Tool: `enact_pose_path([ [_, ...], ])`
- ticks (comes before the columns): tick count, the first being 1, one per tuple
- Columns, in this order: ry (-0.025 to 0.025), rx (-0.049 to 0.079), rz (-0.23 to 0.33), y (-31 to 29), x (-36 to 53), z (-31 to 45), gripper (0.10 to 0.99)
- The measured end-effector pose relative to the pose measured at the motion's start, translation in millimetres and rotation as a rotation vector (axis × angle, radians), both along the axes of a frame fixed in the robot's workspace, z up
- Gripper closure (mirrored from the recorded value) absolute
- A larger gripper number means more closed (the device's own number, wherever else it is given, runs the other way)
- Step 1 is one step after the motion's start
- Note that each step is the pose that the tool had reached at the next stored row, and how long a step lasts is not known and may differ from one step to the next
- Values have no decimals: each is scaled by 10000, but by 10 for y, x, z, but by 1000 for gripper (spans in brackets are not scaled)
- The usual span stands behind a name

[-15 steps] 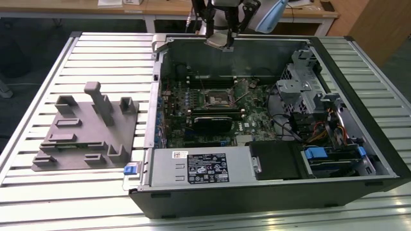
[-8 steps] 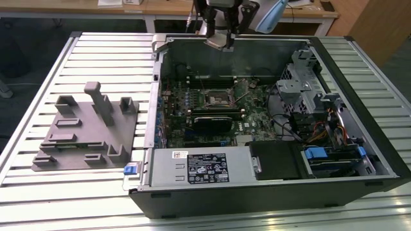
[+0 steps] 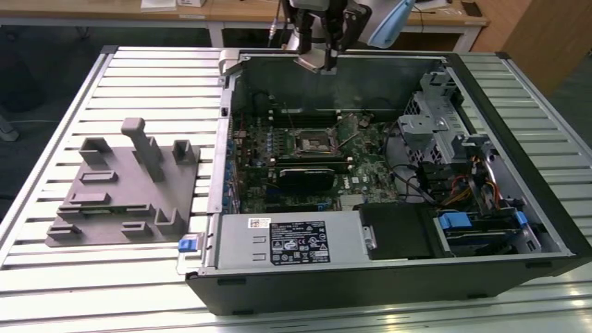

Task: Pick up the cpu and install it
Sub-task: 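Place the cpu into insertion slot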

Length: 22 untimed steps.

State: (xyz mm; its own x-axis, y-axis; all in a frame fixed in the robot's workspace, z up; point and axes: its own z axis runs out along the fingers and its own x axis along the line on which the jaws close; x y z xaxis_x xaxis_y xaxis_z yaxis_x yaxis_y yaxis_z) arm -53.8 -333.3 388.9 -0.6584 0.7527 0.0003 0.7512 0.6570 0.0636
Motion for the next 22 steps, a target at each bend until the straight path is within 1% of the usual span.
enact_pose_path([
  [16, 0, 0, -2215, 17, 0, -25, 545],
  [22, 0, 0, -3145, 20, 0, -40, 545],
])
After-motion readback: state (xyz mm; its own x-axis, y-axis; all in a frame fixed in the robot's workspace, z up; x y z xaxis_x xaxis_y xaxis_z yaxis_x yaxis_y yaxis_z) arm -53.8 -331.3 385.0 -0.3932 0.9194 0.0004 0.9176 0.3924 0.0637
